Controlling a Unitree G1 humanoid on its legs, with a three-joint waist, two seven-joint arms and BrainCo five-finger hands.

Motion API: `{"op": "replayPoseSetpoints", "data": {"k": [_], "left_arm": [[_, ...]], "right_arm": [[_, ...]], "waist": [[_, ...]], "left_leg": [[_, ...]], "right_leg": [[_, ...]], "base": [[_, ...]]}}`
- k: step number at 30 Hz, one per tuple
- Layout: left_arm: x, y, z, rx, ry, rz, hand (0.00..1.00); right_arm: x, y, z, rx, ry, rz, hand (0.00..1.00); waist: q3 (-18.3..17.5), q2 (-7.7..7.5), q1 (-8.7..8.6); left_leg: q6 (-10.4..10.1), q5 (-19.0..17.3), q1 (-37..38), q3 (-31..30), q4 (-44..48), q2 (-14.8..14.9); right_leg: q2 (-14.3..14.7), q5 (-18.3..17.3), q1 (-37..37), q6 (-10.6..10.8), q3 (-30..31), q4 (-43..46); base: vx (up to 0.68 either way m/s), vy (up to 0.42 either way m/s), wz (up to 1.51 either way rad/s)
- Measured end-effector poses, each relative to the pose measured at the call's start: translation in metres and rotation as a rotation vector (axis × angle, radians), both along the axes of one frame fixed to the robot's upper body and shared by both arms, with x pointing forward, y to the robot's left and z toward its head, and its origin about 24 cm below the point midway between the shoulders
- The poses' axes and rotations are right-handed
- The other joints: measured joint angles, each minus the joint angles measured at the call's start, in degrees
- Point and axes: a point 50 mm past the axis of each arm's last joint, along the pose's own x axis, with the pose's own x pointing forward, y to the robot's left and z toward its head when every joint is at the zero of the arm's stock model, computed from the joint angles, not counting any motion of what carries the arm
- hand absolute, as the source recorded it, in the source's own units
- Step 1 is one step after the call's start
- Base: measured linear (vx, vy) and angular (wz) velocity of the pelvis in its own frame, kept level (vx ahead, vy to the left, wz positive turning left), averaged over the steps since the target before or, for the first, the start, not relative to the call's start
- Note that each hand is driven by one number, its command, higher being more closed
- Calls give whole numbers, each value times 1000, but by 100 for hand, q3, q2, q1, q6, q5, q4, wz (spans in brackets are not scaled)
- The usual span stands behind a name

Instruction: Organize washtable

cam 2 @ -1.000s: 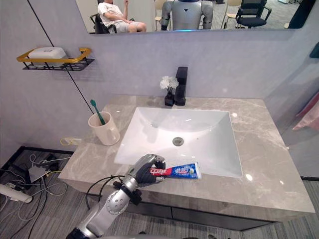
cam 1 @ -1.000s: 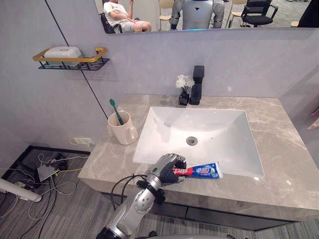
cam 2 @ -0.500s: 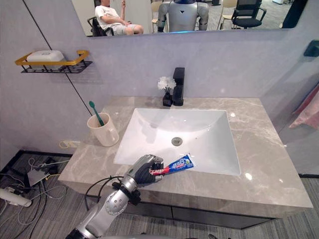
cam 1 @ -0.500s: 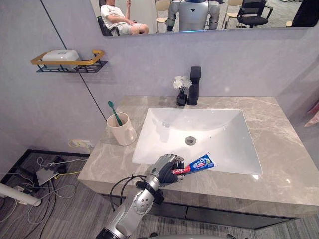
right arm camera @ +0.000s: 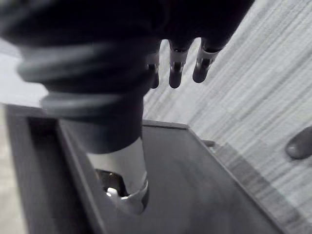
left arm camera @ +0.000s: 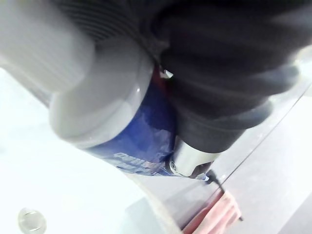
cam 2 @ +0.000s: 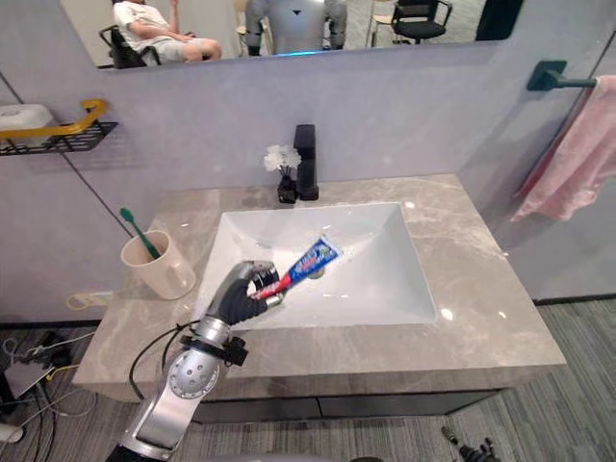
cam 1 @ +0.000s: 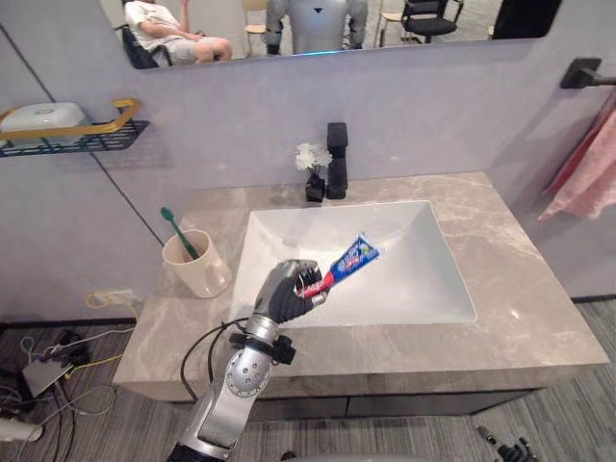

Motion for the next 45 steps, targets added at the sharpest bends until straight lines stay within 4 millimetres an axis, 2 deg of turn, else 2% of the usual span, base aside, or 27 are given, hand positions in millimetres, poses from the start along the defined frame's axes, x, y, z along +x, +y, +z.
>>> {"op": "replayPoseSetpoints", "data": {"k": [3,6,10,12,18,21,23,25,26,30,32,36,45], "left_arm": [[-3,7,9,-36,-33,40,100],[-5,16,12,-45,-46,77,100],[-7,26,17,-75,-63,120,100],[-11,30,19,-93,-69,141,100],[-11,29,19,-100,-57,125,100],[-15,29,21,-123,-63,115,100],[-15,27,24,-137,-71,102,100],[-17,23,27,-150,-81,79,100],[-17,20,28,-163,-83,60,100],[-20,11,29,-182,-84,11,100],[-20,8,29,-181,-81,-7,100],[-21,3,29,-186,-74,-38,100],[-22,-12,31,-199,-78,-107,100]], "right_arm": [[15,-13,31,-116,-118,6,0],[29,-28,77,-284,-253,29,0],[39,-34,120,-433,-373,66,0],[46,-31,147,-517,-452,108,0],[57,-22,182,-617,-580,200,0],[78,-10,204,-658,-692,306,0],[106,11,219,-634,-833,436,0],[123,31,224,-568,-932,531,0],[132,45,225,-510,-986,589,0],[149,83,227,-347,-1101,768,0],[151,98,233,-300,-1152,839,0],[156,121,234,-151,-1231,923,0],[158,167,215,317,-1296,1022,0]], "waist": [[-27,-38,-20],[-31,-37,-37],[-32,-40,-97],[-68,-23,-117],[-87,-16,-118],[-108,4,-117],[-113,-4,-105],[-116,-6,-77],[-117,-3,5],[-129,15,111],[-143,33,194],[-171,34,211],[-208,19,209]], "left_leg": [[-9,-47,35,130,0,26],[-14,-79,67,199,0,30],[-29,-90,58,208,0,26],[-32,-91,-16,215,1,34],[-40,-101,-80,220,1,35],[-34,-109,-190,225,51,37],[-34,-109,-253,213,85,39],[-30,-112,-291,169,119,36],[-26,-114,-316,148,141,36],[-21,-108,-392,7,158,20],[-18,-106,-420,-18,169,8],[30,-70,-491,-161,168,-56],[122,97,-499,-383,3,-163]], "right_leg": [[23,9,-40,7,131,3],[33,8,-45,8,210,-4],[51,8,-57,9,218,-15],[68,8,-135,9,225,-11],[70,7,-198,12,231,-11],[67,30,-295,50,238,-7],[66,51,-332,83,233,-7],[58,53,-332,85,197,-7],[54,54,-333,86,172,-7],[39,53,-324,87,32,-7],[26,54,-313,87,1,-7],[-29,54,-306,87,-153,-9],[-139,74,-245,123,-406,-11]], "base": [[6,4,-23],[5,-3,-11],[1,-2,-1],[0,0,0],[0,0,0],[0,0,0],[-7,-3,2],[-11,-6,11],[-13,-9,11],[-13,-11,18],[-5,3,12],[-6,9,17],[-28,15,14]]}}
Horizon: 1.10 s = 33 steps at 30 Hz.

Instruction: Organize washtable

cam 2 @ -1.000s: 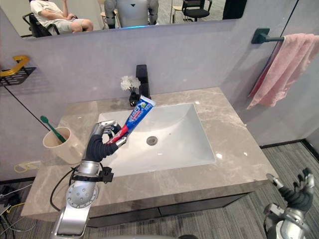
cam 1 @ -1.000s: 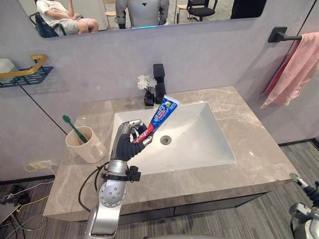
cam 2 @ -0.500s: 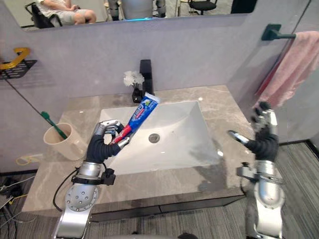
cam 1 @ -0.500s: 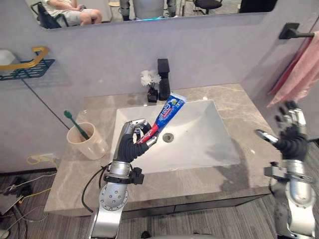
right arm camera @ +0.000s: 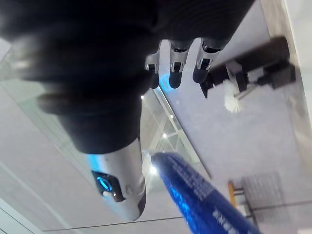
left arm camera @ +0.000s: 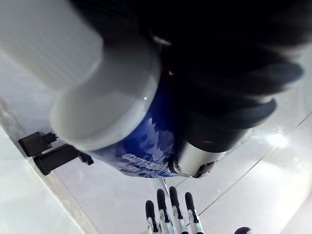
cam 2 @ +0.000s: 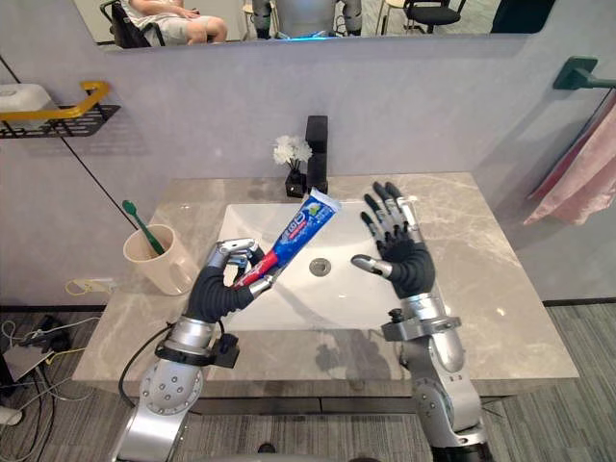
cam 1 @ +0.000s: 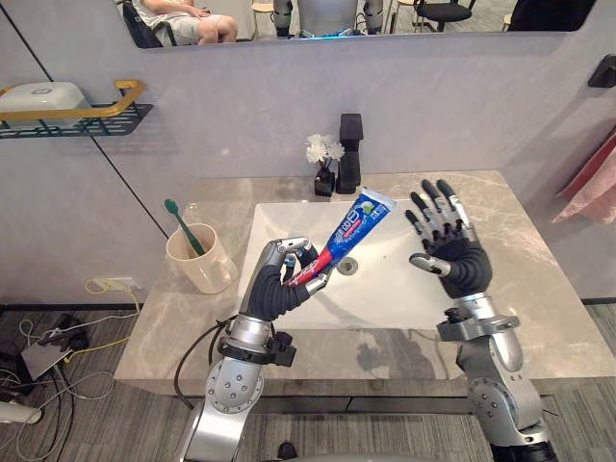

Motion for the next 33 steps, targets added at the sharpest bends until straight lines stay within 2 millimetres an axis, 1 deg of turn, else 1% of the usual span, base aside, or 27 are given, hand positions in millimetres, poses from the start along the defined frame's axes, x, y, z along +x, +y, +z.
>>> {"op": "replayPoseSetpoints", "data": {"k": [2,8,11,14,18,21,22,28,33], "left_arm": [[0,0,-1,2,5,2,100],[1,-2,-5,0,24,-4,100],[0,-6,-6,-12,30,-23,100],[1,-11,-8,-22,40,-47,100],[6,-14,-7,-21,37,-63,100],[4,-18,-7,-22,41,-85,100],[4,-19,-8,-20,44,-90,100],[9,-22,-18,-21,95,-101,100],[8,-24,-20,-39,112,-118,100]], "right_arm": [[1,9,-10,42,46,50,0],[4,32,-22,143,130,158,0],[7,35,-24,185,148,173,0],[8,42,-24,201,157,208,0],[10,56,-18,204,140,269,0],[10,57,-18,207,141,271,0],[12,58,-19,203,145,277,100],[14,69,-17,200,146,323,100],[15,73,-14,195,137,335,100]], "waist": [[-4,-16,11],[-11,-20,2],[-16,-26,6],[-30,-37,8],[-33,-42,8],[-35,-44,18],[-35,-44,20],[-44,-59,27],[-91,-130,46]], "left_leg": [[9,17,-14,-5,-4,-8],[7,96,-26,-57,-16,-21],[2,121,-37,-77,-15,-21],[-1,146,-48,-97,-15,-19],[-2,185,-60,-121,-19,-6],[4,209,-84,-141,-29,-6],[9,223,-99,-142,-43,-5],[15,259,-119,-140,-51,-4],[12,265,-124,-142,-51,-4]], "right_leg": [[-9,5,-47,2,-2,13],[4,29,-44,-34,-55,12],[6,36,-43,-43,-85,10],[8,40,-39,-49,-114,10],[21,62,-37,-79,-137,6],[23,80,-49,-79,-155,1],[25,97,-60,-78,-156,-6],[28,158,-62,-68,-154,-83],[28,161,-64,-69,-154,-88]], "base": [[-76,15,3],[-39,3,4],[-21,-4,4],[-16,-3,5],[-25,-3,3],[-33,1,4],[-55,7,0],[-33,7,-1],[0,0,0]]}}
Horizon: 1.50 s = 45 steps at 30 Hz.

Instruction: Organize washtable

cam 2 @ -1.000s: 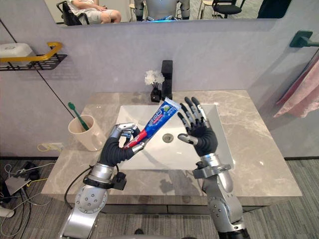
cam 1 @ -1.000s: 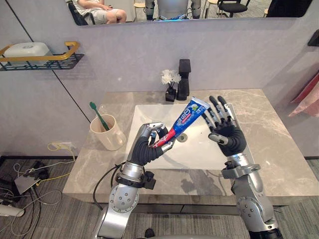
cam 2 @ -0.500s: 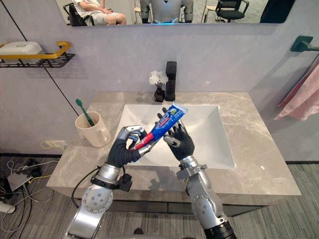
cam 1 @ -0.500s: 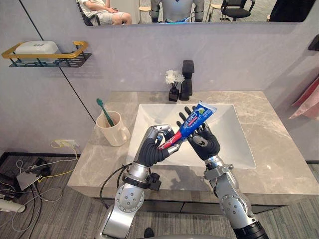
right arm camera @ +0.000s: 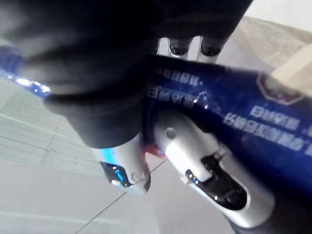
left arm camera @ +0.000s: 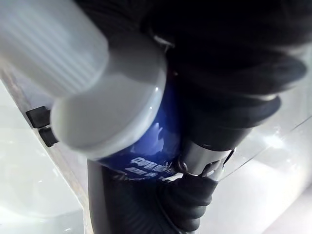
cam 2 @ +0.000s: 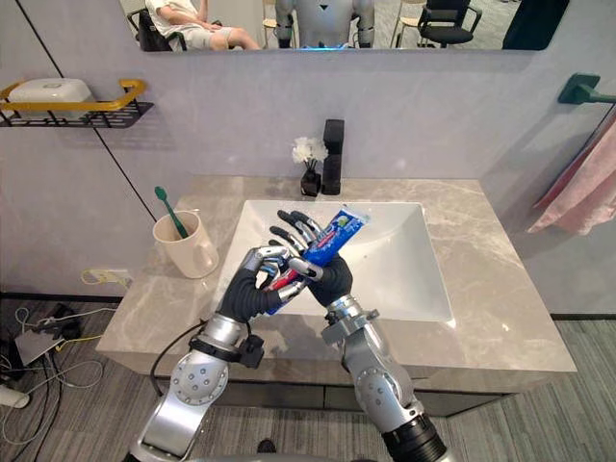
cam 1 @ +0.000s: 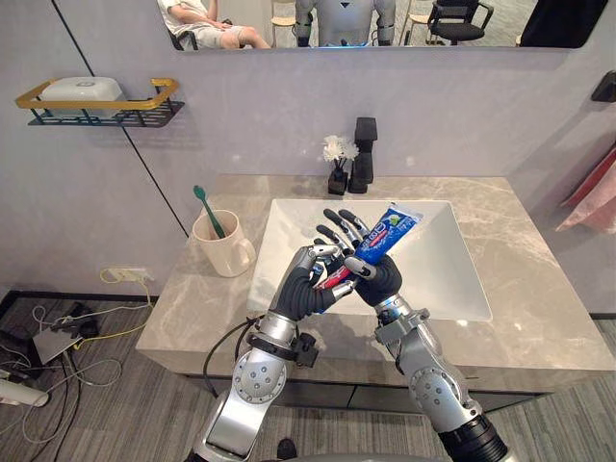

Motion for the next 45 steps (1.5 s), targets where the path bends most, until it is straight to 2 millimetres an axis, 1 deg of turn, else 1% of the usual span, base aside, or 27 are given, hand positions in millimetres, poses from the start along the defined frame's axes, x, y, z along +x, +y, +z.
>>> {"op": "replayPoseSetpoints", "data": {"k": [3,14,15,18,21,23,25,27,32,36,39,41,42,44,45], "left_arm": [[0,-2,-2,2,8,-5,100],[1,-1,-5,6,21,0,100],[1,-1,-5,5,21,2,0],[1,2,-5,1,18,9,0],[0,5,0,-32,6,13,0],[-3,11,5,-59,-11,43,0],[-3,25,16,-92,-66,117,0],[-4,38,27,-110,-124,184,0],[-10,52,39,-136,-190,257,0],[-18,69,48,-160,-240,356,0],[-23,86,50,-203,-256,453,0],[-31,110,47,-236,-248,584,0],[-33,116,46,-238,-244,616,0],[-45,144,41,-245,-238,782,0],[-49,151,40,-246,-239,830,0]], "right_arm": [[1,0,0,-1,13,-14,100],[1,-1,-1,-24,20,-30,100],[1,-1,-1,-24,19,-31,100],[4,-3,2,-40,-4,-52,100],[7,-4,12,-33,-47,-67,100],[8,-8,21,2,-78,-92,100],[10,-19,28,21,-120,-160,100],[12,-28,29,13,-128,-202,100],[14,-36,31,6,-138,-241,100],[10,-40,37,-7,-173,-263,100],[7,-51,41,4,-190,-319,100],[6,-59,39,2,-186,-366,100],[5,-62,38,0,-184,-378,100],[1,-72,35,-8,-175,-423,100],[-1,-74,36,-7,-177,-435,100]], "waist": [[-22,-34,15],[-23,-34,20],[-23,-34,21],[-23,-34,19],[-22,-34,15],[-22,-34,9],[-23,-35,30],[-22,-34,39],[-23,-35,44],[-21,-36,66],[-15,-45,111],[-10,-48,114],[-7,-49,114],[4,-66,122],[7,-71,124]], "left_leg": [[0,0,-3,0,0,-1],[-1,4,-1,0,0,1],[-1,4,-1,0,0,1],[-2,7,0,0,0,1],[-2,10,0,0,0,1],[-3,10,3,-1,0,2],[-3,10,9,-5,0,-1],[-3,9,22,-30,0,-9],[-4,9,15,-97,0,-15],[-5,8,13,-139,1,-21],[-6,6,12,-160,0,-24],[-7,5,6,-174,-1,-29],[-7,4,3,-176,-1,-29],[-7,4,-15,-201,-2,-33],[-7,4,-25,-214,-2,-35]], "right_leg": [[0,1,-1,1,0,-3],[3,9,-1,5,3,-2],[3,13,-1,5,4,-4],[4,24,1,2,6,-8],[4,33,4,-1,6,-17],[4,33,9,-1,4,-18],[3,33,21,-1,-2,-19],[-2,35,62,-3,-29,-47],[-1,42,123,-5,-111,-103],[0,42,164,-5,-159,-119],[-1,40,181,-6,-181,-136],[-4,39,186,-5,-199,-143],[-4,39,186,-6,-203,-146],[-5,38,188,-7,-233,-162],[-5,38,188,-7,-249,-168]], "base": [[0,0,0],[0,0,0],[0,0,0],[0,0,0],[0,0,0],[0,0,0],[0,0,0],[0,0,6],[2,-2,8],[11,-11,6],[-2,-7,3],[-5,-4,2],[0,0,0],[-14,-8,5],[-6,-11,9]]}}
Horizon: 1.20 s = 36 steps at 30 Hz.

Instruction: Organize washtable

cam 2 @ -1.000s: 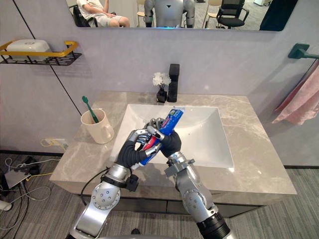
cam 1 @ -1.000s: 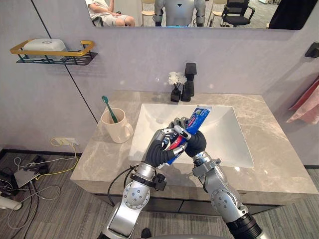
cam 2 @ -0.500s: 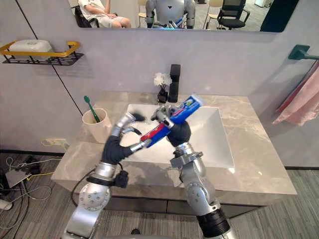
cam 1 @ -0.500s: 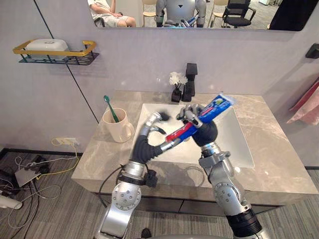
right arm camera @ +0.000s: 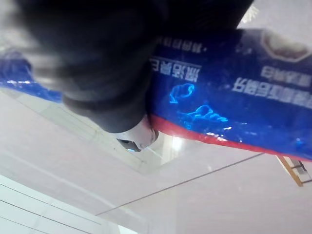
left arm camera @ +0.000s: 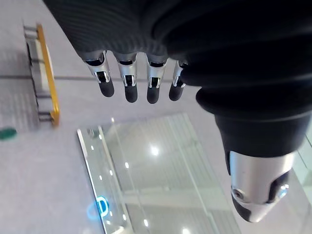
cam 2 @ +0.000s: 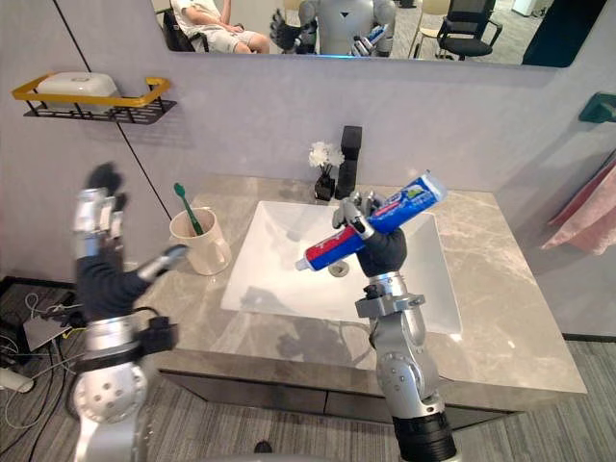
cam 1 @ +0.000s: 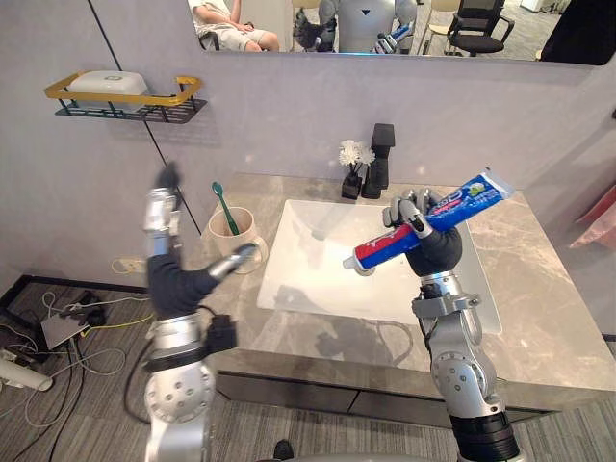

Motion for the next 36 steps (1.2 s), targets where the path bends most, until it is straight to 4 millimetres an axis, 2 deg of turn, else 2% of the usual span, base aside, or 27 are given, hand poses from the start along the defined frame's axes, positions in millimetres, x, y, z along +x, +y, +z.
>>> {"op": "replayPoseSetpoints", "data": {"k": [1,2,3,5,8,9,11,13,14,15,18,19,23,26,30,33,36], "left_arm": [[-9,15,-2,-19,4,93,0],[-13,22,-4,-27,6,136,0],[-22,38,-10,-63,17,223,0],[-27,50,-18,-109,36,273,0],[-35,70,-49,-204,140,368,0],[-36,73,-57,-223,167,382,0],[-39,81,-87,-314,277,417,0],[-42,83,-108,-380,352,425,0],[-42,83,-114,-396,377,423,0],[-45,82,-132,-448,450,421,0],[-52,79,-163,-537,573,409,0],[-58,77,-179,-582,641,412,0],[-90,59,-240,-779,893,445,0],[-115,40,-271,-892,1072,448,0],[-124,27,-285,-900,1194,387,0],[-122,20,-290,-869,1264,308,0],[-117,13,-295,-778,1369,190,0]], "right_arm": [[-3,-5,1,3,-7,-26,100],[-5,-8,1,5,-11,-40,100],[-7,-14,2,6,-18,-72,100],[-7,-21,2,6,-21,-100,100],[-7,-25,2,4,-23,-122,100],[-7,-26,2,4,-23,-124,100],[-8,-28,2,3,-23,-133,100],[-8,-29,2,1,-20,-138,100],[-8,-29,1,-1,-18,-140,100],[-9,-30,-1,-3,-9,-144,100],[-11,-31,-6,-4,12,-148,100],[-11,-31,-7,-5,16,-149,100],[-9,-31,-11,-7,38,-147,100],[-6,-30,-21,-8,80,-141,100],[-6,-30,-23,-9,91,-141,100],[-6,-30,-23,-14,90,-139,100],[-2,-28,-22,-92,90,-119,100]], "waist": [[4,-7,4],[5,-10,22],[6,-10,90],[6,-10,146],[11,-19,189],[11,-20,189],[26,-43,192],[51,-83,206],[61,-99,208],[71,-121,214],[78,-127,238],[79,-126,249],[89,-148,262],[122,-195,266],[153,-245,270],[153,-266,287],[148,-276,286]], "left_leg": [[0,0,-15,-20,0,-3],[0,0,-20,-24,0,-4],[0,0,-25,-26,0,-6],[0,0,-31,-29,0,-7],[-1,0,-54,-45,-1,-17],[-1,0,-54,-45,-1,-18],[-1,0,-54,-46,-1,-22],[-1,0,-55,-46,-1,-20],[-1,0,-57,-47,-1,-20],[-1,0,-61,-47,-1,-22],[0,-1,-65,-47,-1,-33],[0,-1,-67,-48,-2,-35],[-2,-2,-71,-56,-2,-31],[-3,-3,-78,-62,-2,-29],[-3,-2,-103,-84,-1,-41],[-4,-2,-106,-130,0,-35],[-2,-1,-152,-186,1,-6]], "right_leg": [[0,0,0,0,-23,-10],[0,0,0,0,-28,-14],[-4,1,0,0,-32,-25],[-6,1,0,0,-38,-27],[-11,-1,-2,0,-72,-32],[-12,-2,-2,-1,-72,-33],[-15,-3,-2,-2,-71,-33],[-14,-8,-3,-8,-72,-30],[-14,-15,-5,-20,-73,-30],[-16,-30,-8,-43,-73,-29],[-26,-34,-11,-45,-75,-29],[-27,-35,-12,-45,-75,-31],[-23,-42,-12,-38,-87,-30],[-23,-52,-14,-35,-101,-27],[-36,-101,-18,-26,-188,24],[-39,-110,-22,-11,-208,58],[-30,-107,-73,-8,-203,61]], "base": [[-1,-12,7],[-1,-13,5],[0,0,0],[-3,-5,2],[-6,-7,5],[0,0,0],[0,0,0],[0,0,0],[0,0,0],[0,0,0],[0,0,0],[0,0,0],[0,0,0],[0,0,0],[-12,-9,12],[-2,-5,5],[0,0,0]]}}
